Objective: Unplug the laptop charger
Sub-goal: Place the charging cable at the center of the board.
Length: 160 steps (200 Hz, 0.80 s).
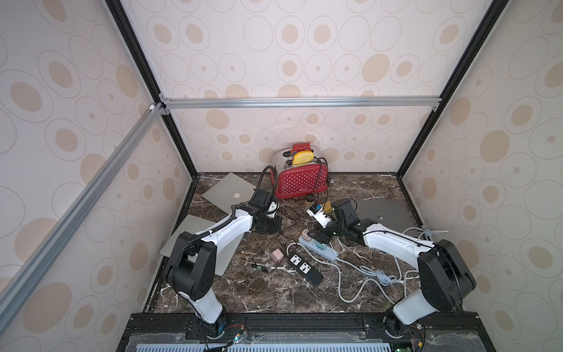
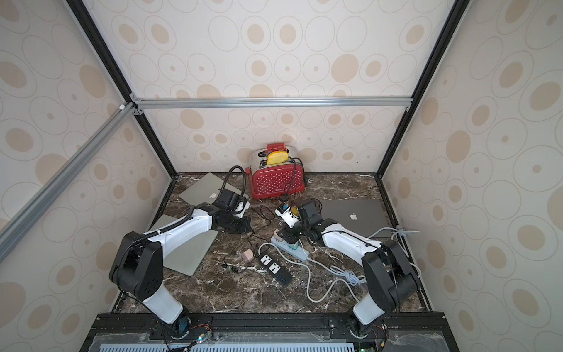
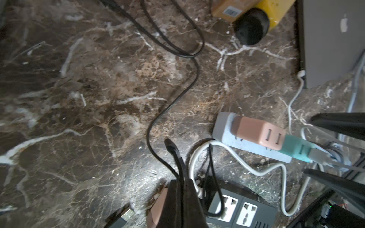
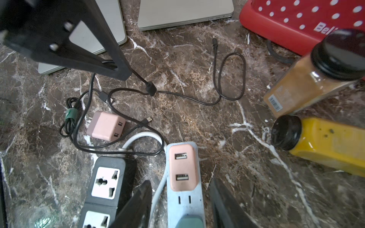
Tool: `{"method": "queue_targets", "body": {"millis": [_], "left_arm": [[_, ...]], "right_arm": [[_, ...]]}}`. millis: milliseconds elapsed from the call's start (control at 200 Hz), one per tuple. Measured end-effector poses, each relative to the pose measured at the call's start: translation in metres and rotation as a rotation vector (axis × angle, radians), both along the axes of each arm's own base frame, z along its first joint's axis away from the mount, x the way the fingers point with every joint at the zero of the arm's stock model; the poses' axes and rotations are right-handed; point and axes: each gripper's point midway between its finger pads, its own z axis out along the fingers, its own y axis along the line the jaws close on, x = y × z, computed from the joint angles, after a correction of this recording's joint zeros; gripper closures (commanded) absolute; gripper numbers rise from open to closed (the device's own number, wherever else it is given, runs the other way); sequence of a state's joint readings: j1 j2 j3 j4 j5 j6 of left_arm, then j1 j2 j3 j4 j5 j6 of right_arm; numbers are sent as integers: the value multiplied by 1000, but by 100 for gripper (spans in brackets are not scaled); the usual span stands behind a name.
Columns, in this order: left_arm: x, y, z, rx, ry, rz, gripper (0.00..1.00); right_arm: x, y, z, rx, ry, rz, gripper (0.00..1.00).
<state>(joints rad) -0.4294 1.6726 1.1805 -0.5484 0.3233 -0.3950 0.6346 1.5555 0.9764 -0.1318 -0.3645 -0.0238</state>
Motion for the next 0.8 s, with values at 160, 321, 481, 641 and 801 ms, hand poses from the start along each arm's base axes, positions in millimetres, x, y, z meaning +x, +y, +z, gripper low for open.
{"method": "queue_targets", "body": {"millis": [160,321,481,641,801], "left_arm": [[4,22,-6,92,-10,29,70],[1,33,-5,143,2,34,38],[1,29,23,94,-52,34,35],[5,-3,64,-101,-136,8,34],[11,-44,46,-175,-90,-59,35]], "right_arm": [[3,3,13,-13,1,9,48],[9,6,9,-60,26,15,48],[14,12,3,-127,54,33,49],[14,13,-2,-160,83,47,49],[7,8,-14,-200,120,63,49]]}}
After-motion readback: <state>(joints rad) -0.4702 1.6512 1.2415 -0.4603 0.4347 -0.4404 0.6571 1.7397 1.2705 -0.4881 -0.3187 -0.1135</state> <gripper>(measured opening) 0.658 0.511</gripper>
